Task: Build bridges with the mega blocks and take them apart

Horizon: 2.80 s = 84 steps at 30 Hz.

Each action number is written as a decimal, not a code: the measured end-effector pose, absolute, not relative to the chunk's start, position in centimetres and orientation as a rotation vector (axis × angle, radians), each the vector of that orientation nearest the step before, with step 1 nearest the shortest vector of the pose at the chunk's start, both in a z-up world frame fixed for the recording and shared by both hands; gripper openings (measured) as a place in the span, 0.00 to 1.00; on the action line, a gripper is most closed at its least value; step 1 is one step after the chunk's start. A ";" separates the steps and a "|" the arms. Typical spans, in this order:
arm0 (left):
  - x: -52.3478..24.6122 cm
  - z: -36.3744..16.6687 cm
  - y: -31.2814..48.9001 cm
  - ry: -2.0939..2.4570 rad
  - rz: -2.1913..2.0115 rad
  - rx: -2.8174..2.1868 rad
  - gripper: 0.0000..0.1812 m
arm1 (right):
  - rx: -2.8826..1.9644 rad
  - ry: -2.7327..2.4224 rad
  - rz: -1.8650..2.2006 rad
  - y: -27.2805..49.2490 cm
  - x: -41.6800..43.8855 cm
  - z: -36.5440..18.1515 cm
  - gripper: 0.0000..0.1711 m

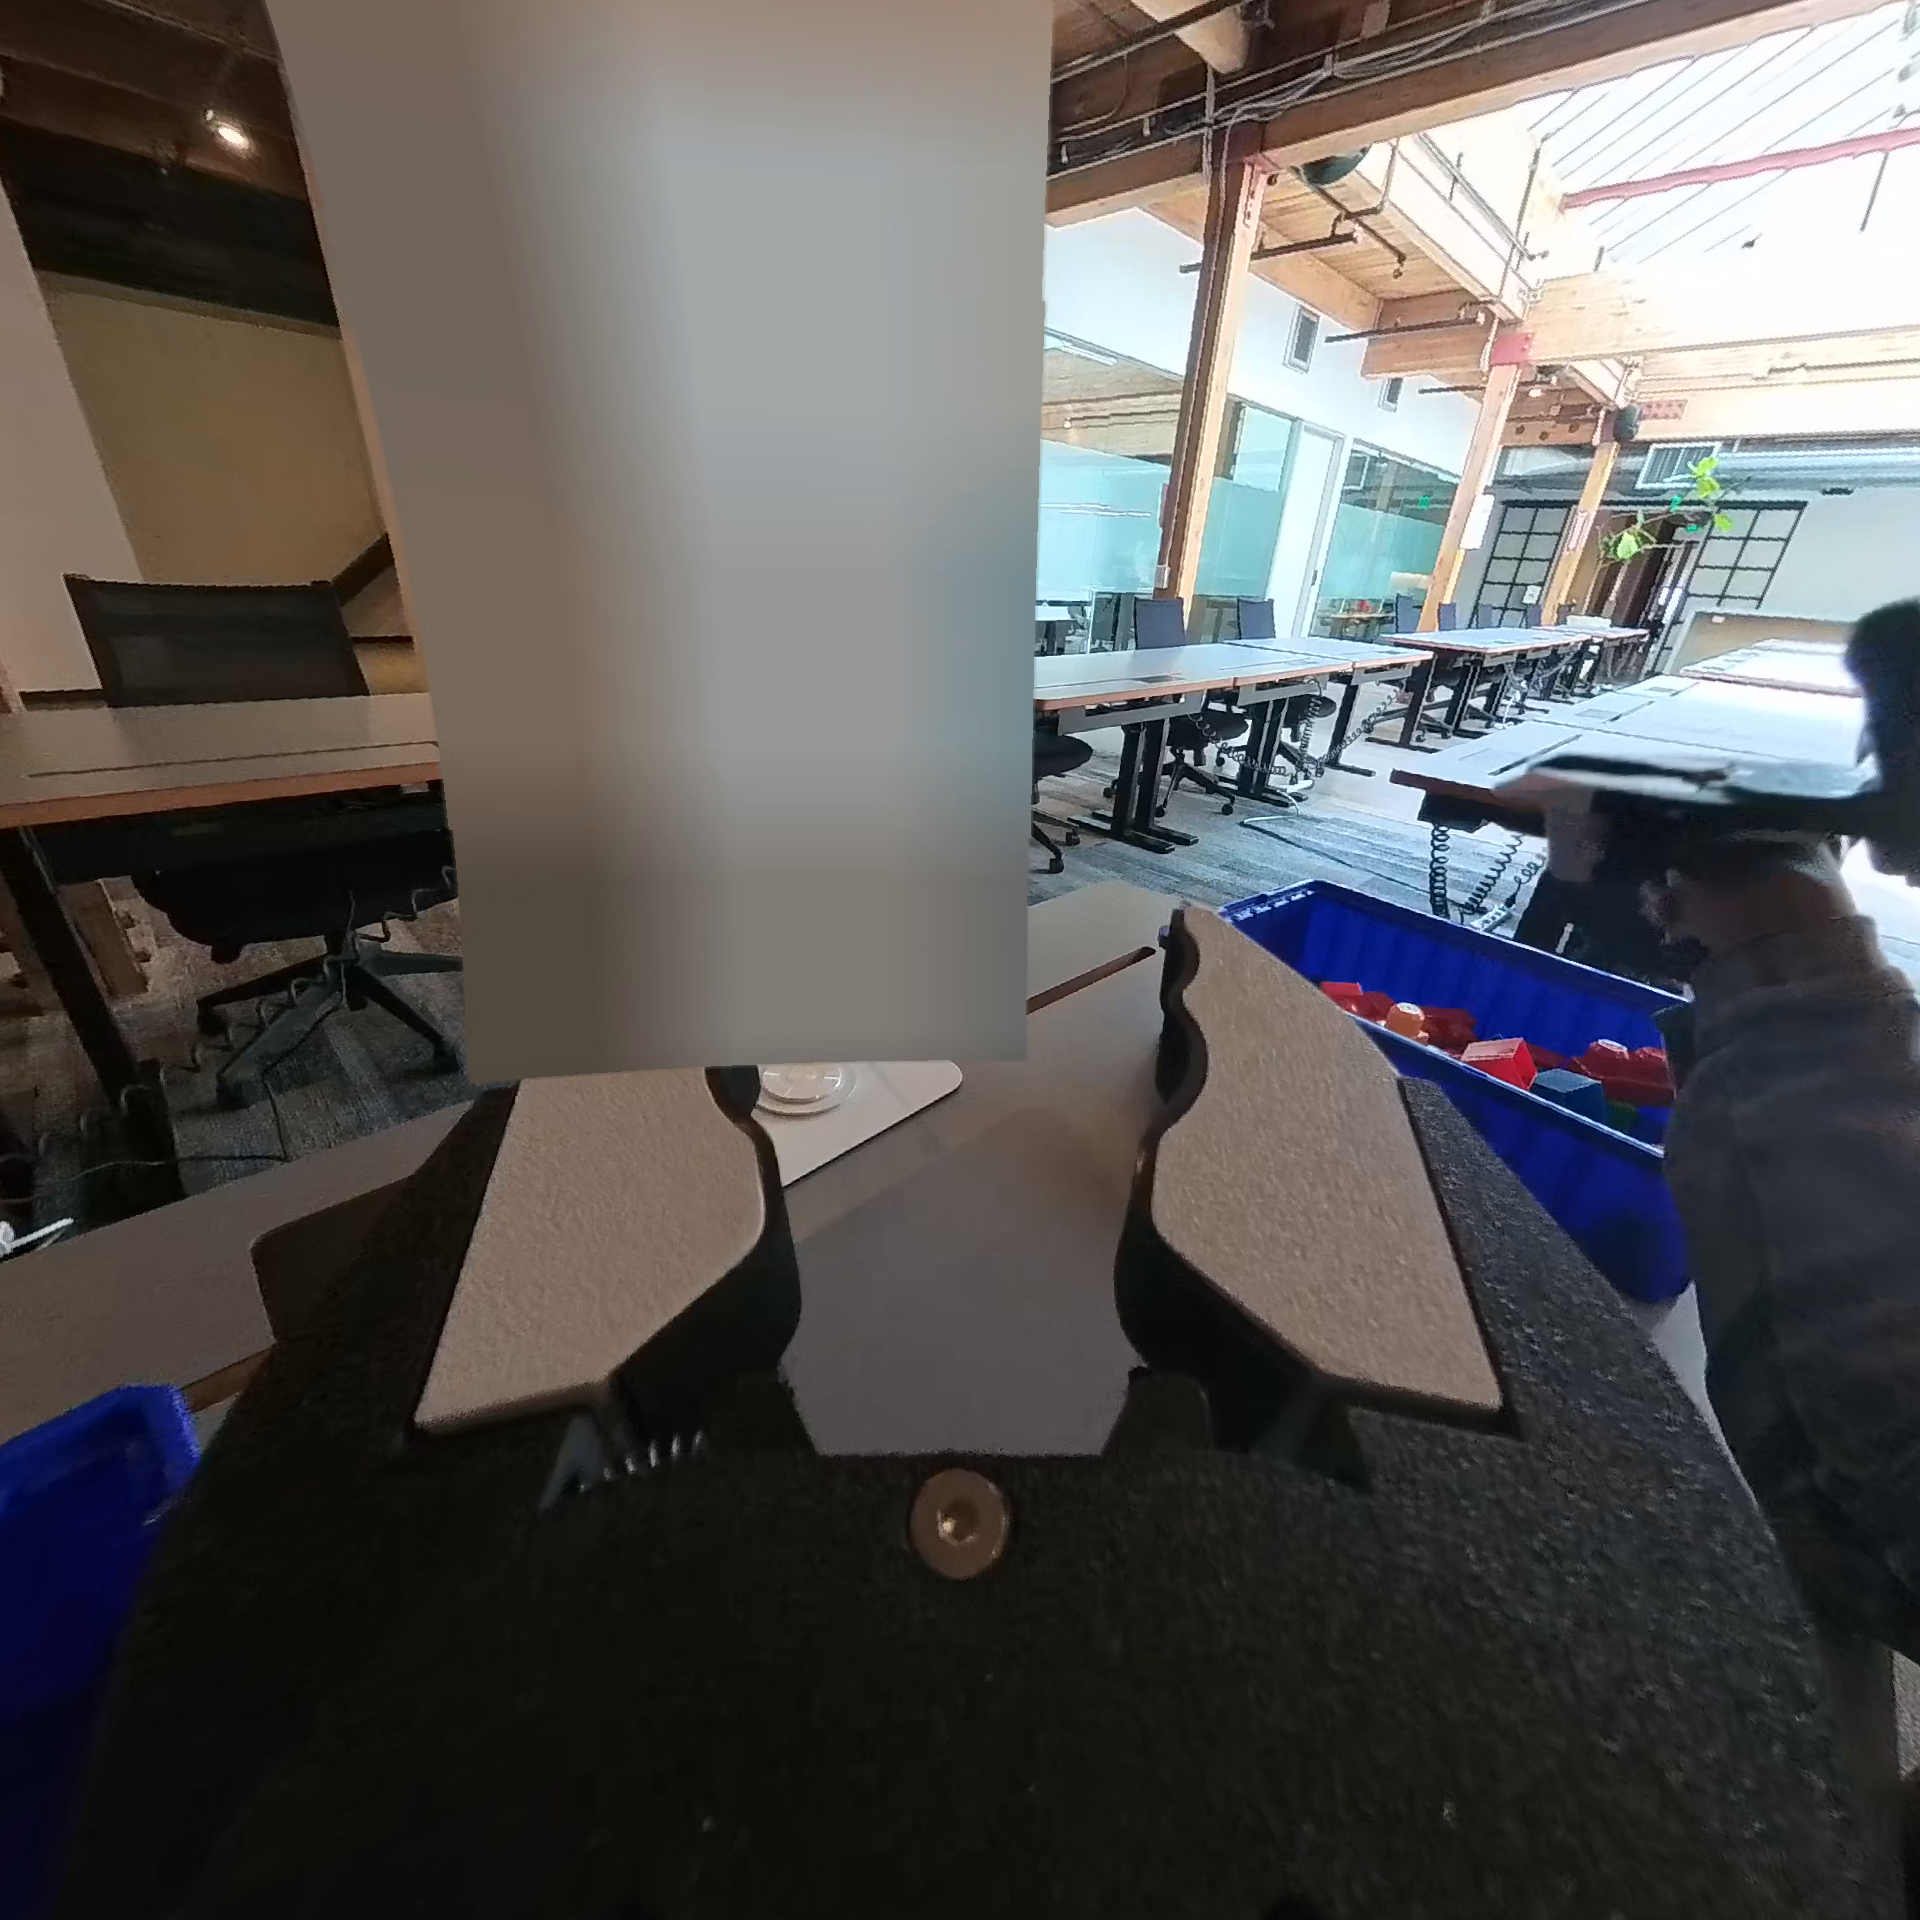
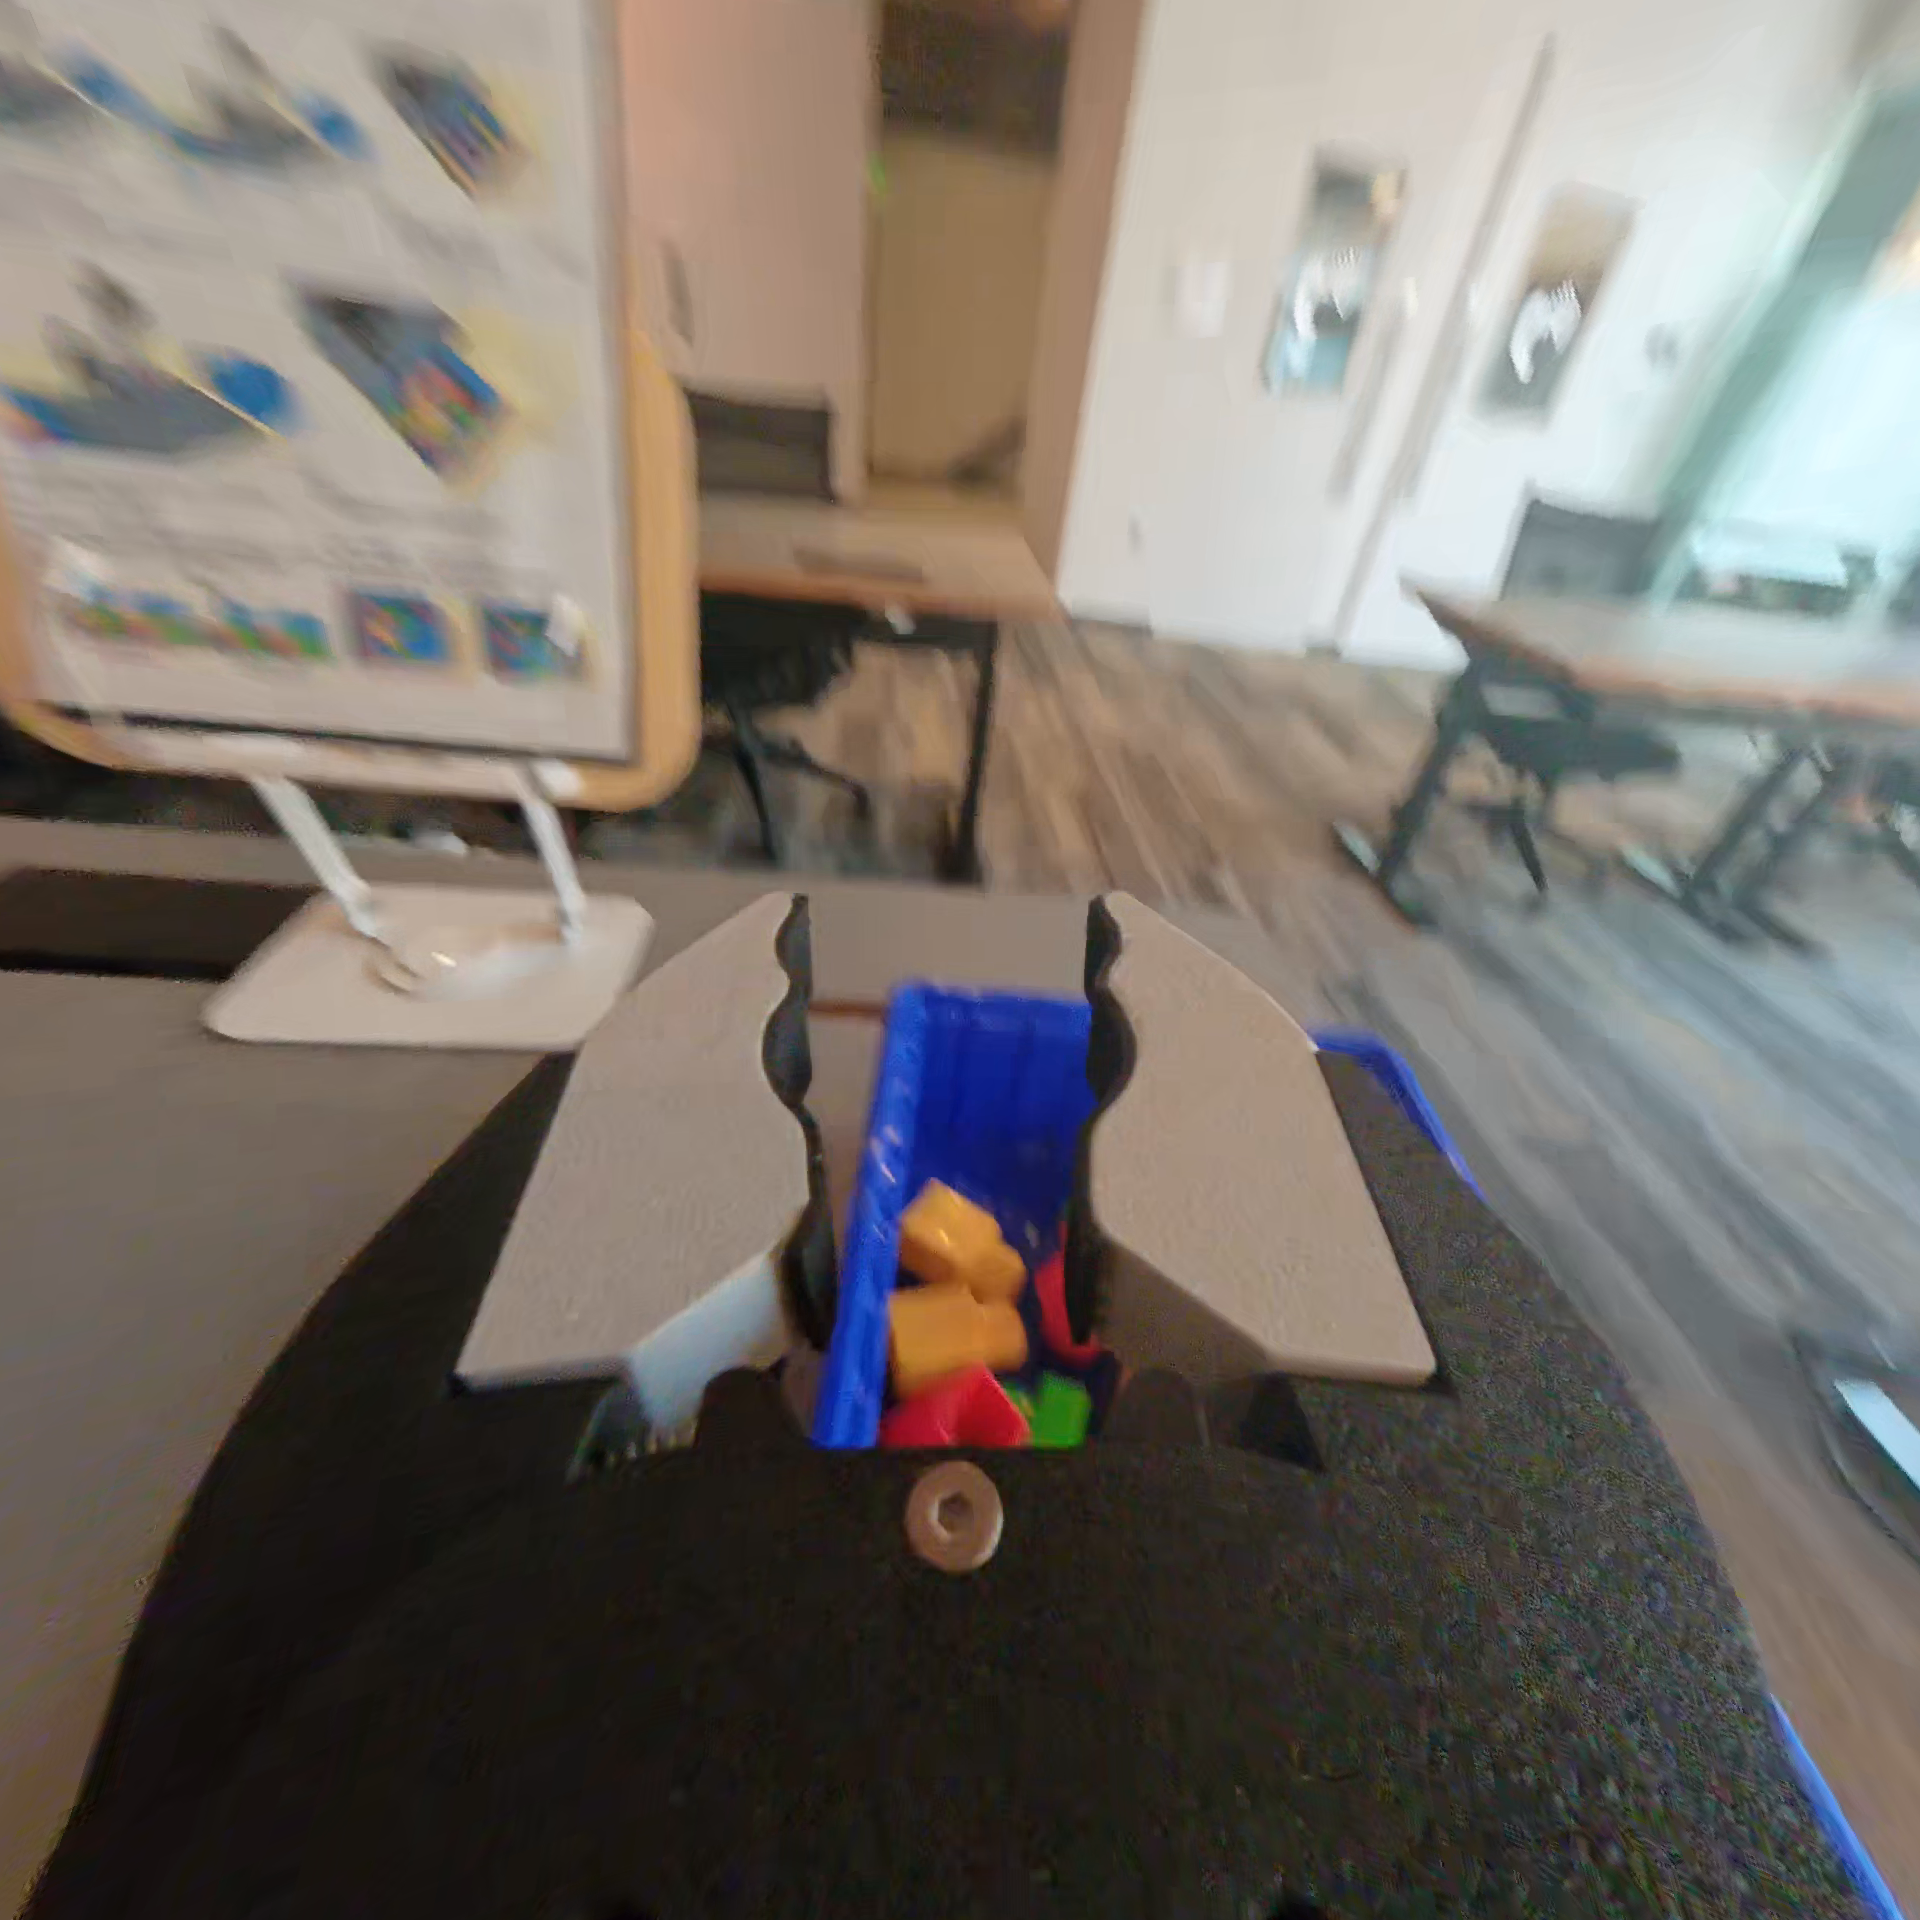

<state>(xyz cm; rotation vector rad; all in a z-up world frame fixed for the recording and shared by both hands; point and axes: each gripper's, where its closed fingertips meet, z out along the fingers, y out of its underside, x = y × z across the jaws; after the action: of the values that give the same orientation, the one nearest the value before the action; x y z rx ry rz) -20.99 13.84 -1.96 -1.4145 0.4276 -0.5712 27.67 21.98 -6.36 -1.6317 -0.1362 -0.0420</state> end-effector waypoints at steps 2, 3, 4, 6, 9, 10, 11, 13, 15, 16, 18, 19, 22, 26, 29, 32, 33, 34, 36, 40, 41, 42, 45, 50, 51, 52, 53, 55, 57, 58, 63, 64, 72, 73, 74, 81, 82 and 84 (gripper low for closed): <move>-20.8 -2.1 13.9 0.435 -0.562 -1.422 0.42 | -1.496 -0.231 0.046 21.4 24.8 -4.0 0.30; -20.7 -2.1 13.9 0.438 -0.557 -1.424 0.42 | -1.449 -0.271 0.089 21.1 23.5 -3.2 0.31; -20.5 -2.0 13.9 0.443 -0.554 -1.425 0.42 | -1.416 -0.307 0.130 20.8 22.4 -2.7 0.32; -20.2 -2.0 13.9 0.452 -0.555 -1.424 0.42 | -1.375 -0.360 0.190 20.4 20.7 -2.0 0.35; -19.8 -2.1 14.1 0.463 -0.560 -1.429 0.42 | -1.300 -0.404 0.249 19.9 19.2 -1.1 0.40; -19.7 -2.2 14.2 0.466 -0.560 -1.432 0.42 | -1.269 -0.417 0.279 19.6 18.8 -0.7 0.43; -19.6 -2.3 14.3 0.469 -0.561 -1.436 0.42 | -1.234 -0.427 0.321 19.4 18.3 -0.3 0.45; -19.4 -2.3 14.4 0.475 -0.561 -1.440 0.42 | -1.155 -0.439 0.431 18.6 17.4 0.6 0.48; -19.2 -2.3 14.4 0.481 -0.561 -1.439 0.42 | -1.059 -0.438 0.536 17.7 17.0 1.7 0.49; -19.2 -2.3 14.4 0.480 -0.559 -1.439 0.42 | -1.011 -0.438 0.572 17.3 16.9 2.1 0.50; -19.2 -2.2 14.4 0.476 -0.552 -1.432 0.42 | -0.951 -0.437 0.607 16.7 16.9 2.7 0.50; -19.2 -2.1 14.4 0.476 -0.547 -1.427 0.43 | -0.946 -0.437 0.607 16.6 17.0 2.8 0.50; -19.5 -1.8 14.4 0.468 -0.532 -1.409 0.45 | -0.966 -0.443 0.564 16.8 17.0 2.5 0.51; -19.6 -1.7 14.2 0.471 -0.523 -1.402 0.45 | -1.016 -0.461 0.545 17.3 16.4 2.0 0.51; -19.7 -1.8 14.4 0.461 -0.513 -1.414 0.44 | -1.051 -0.471 0.539 17.6 15.9 1.7 0.49; -20.1 -2.3 14.8 0.444 -0.472 -1.448 0.44 | -1.117 -0.470 0.497 18.3 15.6 1.0 0.49; -20.3 -2.4 15.0 0.434 -0.452 -1.460 0.44 | -1.149 -0.469 0.476 18.6 15.5 0.7 0.49; -20.5 -2.6 15.2 0.423 -0.431 -1.475 0.44 | -1.179 -0.469 0.448 18.9 15.4 0.5 0.50; -21.0 -3.0 15.6 0.401 -0.389 -1.505 0.44 | -1.227 -0.476 0.382 19.5 15.2 -0.1 0.52; -22.6 -3.8 16.3 0.337 -0.284 -1.566 0.44 | -1.331 -0.472 0.282 20.6 14.9 -1.3 0.53; -23.1 -4.0 16.4 0.316 -0.245 -1.586 0.44 | -1.358 -0.463 0.257 20.9 14.9 -1.6 0.53; -23.8 -4.3 16.6 0.292 -0.203 -1.608 0.44 | -1.388 -0.451 0.227 21.2 15.1 -1.9 0.53; -26.0 -5.4 17.0 0.211 -0.051 -1.689 0.42 | -1.497 -0.421 0.111 22.0 16.1 -3.2 0.53; -29.8 -7.7 16.9 0.109 0.231 -1.857 0.42 | -1.708 -0.368 -0.067 23.0 19.0 -6.3 0.54; -30.2 -8.0 16.9 0.099 0.259 -1.881 0.43 | -1.761 -0.357 -0.095 23.2 19.6 -7.1 0.53; -30.5 -8.4 16.9 0.082 0.278 -1.906 0.43 | -1.822 -0.345 -0.124 23.2 20.2 -8.0 0.52; -30.9 -8.9 16.8 0.063 0.288 -1.939 0.42 | -1.884 -0.332 -0.158 23.3 20.9 -8.9 0.52; -31.6 -9.9 16.7 0.028 0.311 -2.002 0.43 | -1.975 -0.307 -0.224 23.2 22.3 -10.3 0.49; -32.2 -10.8 16.5 0.013 0.342 -2.053 0.44 | -2.040 -0.295 -0.221 23.1 23.1 -11.5 0.46; -32.6 -11.2 16.4 0.002 0.353 -2.080 0.44 | -2.070 -0.281 -0.200 23.1 23.4 -12.1 0.42; -33.8 -12.5 15.8 -0.061 0.333 -2.149 0.41 | -2.273 -0.293 -0.129 23.6 24.1 -16.8 0.37; -33.9 -12.7 15.8 -0.069 0.323 -2.161 0.40 | -2.315 -0.316 -0.095 23.8 23.9 -17.9 0.37; -33.9 -13.6 15.4 -0.059 0.277 -2.207 0.41 | -2.630 -0.342 0.039 24.5 23.6 -25.9 0.42; -33.9 -13.5 15.3 -0.055 0.273 -2.202 0.41 | -2.663 -0.335 0.014 24.4 24.0 -26.6 0.42; -33.8 -13.4 15.3 -0.051 0.269 -2.197 0.41 | -2.698 -0.327 -0.014 24.2 24.5 -27.2 0.41; -33.1 -13.6 15.2 -0.015 0.243 -2.210 0.41 | -2.823 -0.300 -0.153 23.1 26.4 -29.6 0.13; -33.1 -13.7 15.1 -0.015 0.244 -2.220 0.41 | -2.828 -0.285 -0.158 23.1 26.4 -29.6 0.13; -33.2 -14.1 14.8 -0.018 0.245 -2.239 0.41 | -2.846 -0.273 -0.207 23.0 26.5 -29.6 0.12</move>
<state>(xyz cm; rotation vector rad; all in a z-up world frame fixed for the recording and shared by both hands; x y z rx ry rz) -33.17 14.82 -14.08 -2.2386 -0.0179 0.2448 26.52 23.03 -29.58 -2.8465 -0.2728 -0.2068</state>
